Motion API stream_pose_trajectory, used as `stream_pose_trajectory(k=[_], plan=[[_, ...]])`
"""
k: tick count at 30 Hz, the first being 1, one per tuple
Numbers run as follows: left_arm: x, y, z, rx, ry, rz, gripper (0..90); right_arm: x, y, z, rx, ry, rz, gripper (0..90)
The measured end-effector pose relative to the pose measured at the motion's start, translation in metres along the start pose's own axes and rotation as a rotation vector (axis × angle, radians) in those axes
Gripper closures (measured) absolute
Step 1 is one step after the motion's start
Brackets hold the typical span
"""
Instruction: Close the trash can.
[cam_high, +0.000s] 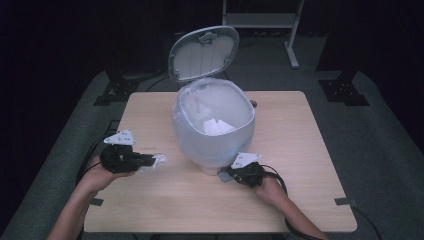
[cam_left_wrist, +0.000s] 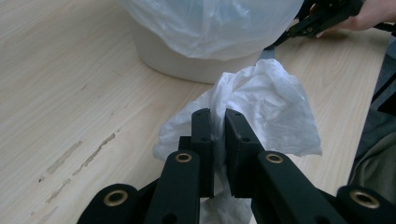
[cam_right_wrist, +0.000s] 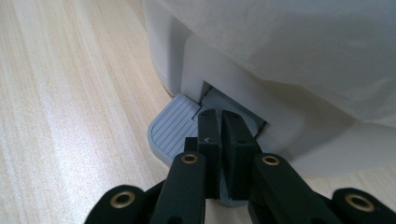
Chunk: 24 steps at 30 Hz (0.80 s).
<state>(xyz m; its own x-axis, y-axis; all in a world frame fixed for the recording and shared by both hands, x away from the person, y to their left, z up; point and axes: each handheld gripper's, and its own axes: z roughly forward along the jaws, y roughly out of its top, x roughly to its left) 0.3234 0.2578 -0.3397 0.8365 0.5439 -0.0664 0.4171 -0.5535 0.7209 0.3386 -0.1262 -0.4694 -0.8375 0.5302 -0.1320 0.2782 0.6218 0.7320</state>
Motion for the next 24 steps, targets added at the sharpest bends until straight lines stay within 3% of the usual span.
stream_pose_trajectory(k=[24], plan=[[-0.007, 0.035, -0.013, -0.023, -0.041, 0.036, 83.2, 0.000, 0.000, 0.000, -0.003, 0.001, 0.001, 86.0]])
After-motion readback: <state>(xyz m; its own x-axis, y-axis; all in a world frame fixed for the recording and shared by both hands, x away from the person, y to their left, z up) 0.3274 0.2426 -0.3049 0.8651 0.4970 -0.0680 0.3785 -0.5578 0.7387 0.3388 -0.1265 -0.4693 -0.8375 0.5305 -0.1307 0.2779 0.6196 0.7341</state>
